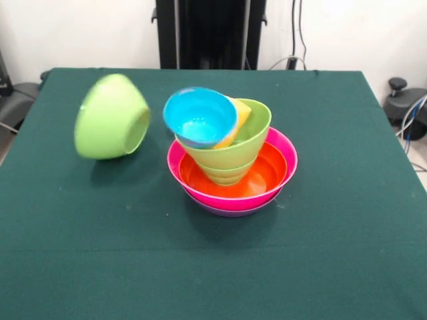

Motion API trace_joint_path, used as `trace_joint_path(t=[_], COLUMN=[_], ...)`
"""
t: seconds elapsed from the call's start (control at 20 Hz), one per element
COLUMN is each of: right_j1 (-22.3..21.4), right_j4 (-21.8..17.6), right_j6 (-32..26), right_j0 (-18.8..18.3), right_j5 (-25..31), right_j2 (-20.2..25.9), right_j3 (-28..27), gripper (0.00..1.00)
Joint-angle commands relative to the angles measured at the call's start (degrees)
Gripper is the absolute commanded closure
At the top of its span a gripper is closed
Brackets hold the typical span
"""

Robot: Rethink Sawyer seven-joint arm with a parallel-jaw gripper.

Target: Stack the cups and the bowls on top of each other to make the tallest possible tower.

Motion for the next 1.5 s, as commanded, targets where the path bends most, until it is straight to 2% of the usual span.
trace_joint_path(t=[0.05, 0.5, 0.6, 0.8, 1.1, 1.35, 1.5], right_j1=[2.83, 2.15, 2.93, 5.11, 6.3, 10.17, 11.44], right_j4=[-4.61, -2.94, -2.77, -5.09, -5.06, -7.96, -10.21], right_j6=[2.28, 0.03, -0.8, -1.72, -8.28, -13.24, -14.11], right_j0=[2.92, 2.6, 1.77, 1.31, -3.96, -9.5, -11.65], right_j5=[-2.85, -0.49, -2.43, -2.9, -2.87, -5.15, -6.71], right_j2=[-3.47, -3.63, -3.28, -4.21, -2.34, -0.72, 0.2], right_j3=[2.28, 0.52, 1.18, -0.31, -0.59, -1.3, -1.04], gripper=[0.0, 0.0, 0.0, 0.0, 0.0, 0.0, 0.0])
